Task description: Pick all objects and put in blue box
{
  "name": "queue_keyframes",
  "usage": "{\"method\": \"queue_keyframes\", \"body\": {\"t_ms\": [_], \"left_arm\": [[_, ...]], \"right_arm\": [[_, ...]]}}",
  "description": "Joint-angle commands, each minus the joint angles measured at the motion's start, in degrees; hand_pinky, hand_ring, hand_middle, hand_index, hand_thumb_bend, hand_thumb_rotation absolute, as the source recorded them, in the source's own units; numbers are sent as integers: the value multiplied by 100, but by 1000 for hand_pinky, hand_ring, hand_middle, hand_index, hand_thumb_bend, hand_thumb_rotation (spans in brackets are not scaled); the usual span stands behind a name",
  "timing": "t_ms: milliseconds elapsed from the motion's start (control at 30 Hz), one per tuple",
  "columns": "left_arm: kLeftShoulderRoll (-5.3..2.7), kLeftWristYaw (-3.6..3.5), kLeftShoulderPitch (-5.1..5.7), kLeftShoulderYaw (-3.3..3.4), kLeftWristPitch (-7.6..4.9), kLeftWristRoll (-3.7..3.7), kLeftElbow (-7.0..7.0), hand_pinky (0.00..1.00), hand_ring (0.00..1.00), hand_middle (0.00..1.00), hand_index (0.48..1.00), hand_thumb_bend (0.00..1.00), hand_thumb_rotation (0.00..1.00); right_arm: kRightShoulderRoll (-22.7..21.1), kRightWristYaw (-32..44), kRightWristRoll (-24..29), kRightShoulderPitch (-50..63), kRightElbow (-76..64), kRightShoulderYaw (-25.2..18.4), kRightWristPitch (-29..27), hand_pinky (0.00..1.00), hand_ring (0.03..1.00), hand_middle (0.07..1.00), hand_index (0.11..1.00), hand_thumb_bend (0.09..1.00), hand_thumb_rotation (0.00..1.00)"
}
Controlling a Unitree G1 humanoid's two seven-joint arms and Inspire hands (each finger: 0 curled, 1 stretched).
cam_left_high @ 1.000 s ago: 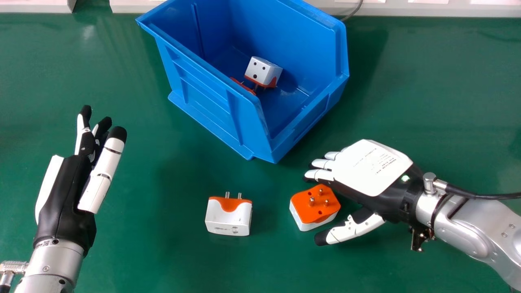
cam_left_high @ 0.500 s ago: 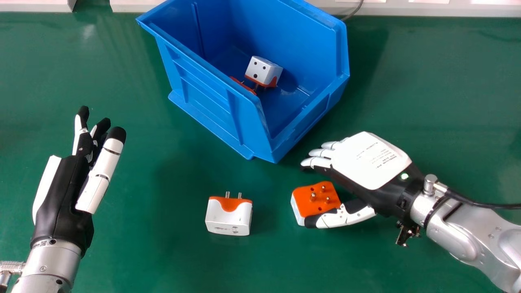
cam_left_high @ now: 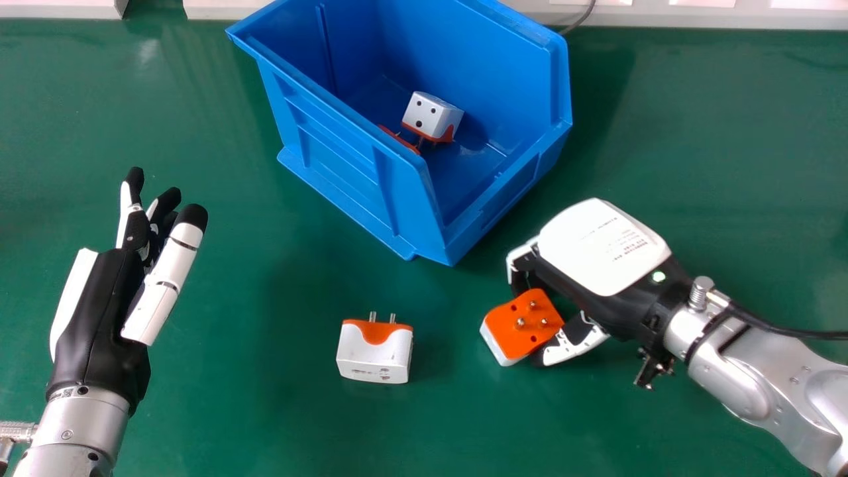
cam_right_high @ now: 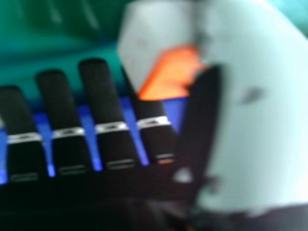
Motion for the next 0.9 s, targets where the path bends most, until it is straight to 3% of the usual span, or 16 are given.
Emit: {"method": "queue_keyframes", "body": {"t_ms": [0, 433, 600, 733, 867], "left_arm": [[78, -7, -8, 67, -1, -39, -97, 931, 975, 975, 954, 489, 801], [71, 2, -65, 50, 33, -14, -79, 926, 972, 973, 951, 488, 793], [73, 3, -77, 56, 2, -5, -32, 924, 971, 972, 950, 487, 790], [72, -7, -77, 64, 10, -21, -39, 922, 971, 972, 950, 486, 789], [80, -23, -89, 79, -23, -31, 7, 922, 971, 973, 950, 484, 789]], "right_arm": [[-90, 64, 12, -35, -53, -83, 177, 45, 84, 440, 470, 521, 0], [-150, 382, 384, 452, -846, -432, 643, 71, 110, 405, 476, 515, 0], [-285, 779, 832, 942, -1628, -896, 796, 75, 117, 398, 477, 510, 0], [-420, 1271, 1355, 1628, -2726, -1587, 1153, 76, 115, 427, 484, 511, 0], [-400, 1559, 1549, 1999, -3436, -2065, 1484, 70, 107, 448, 485, 512, 1]]}}
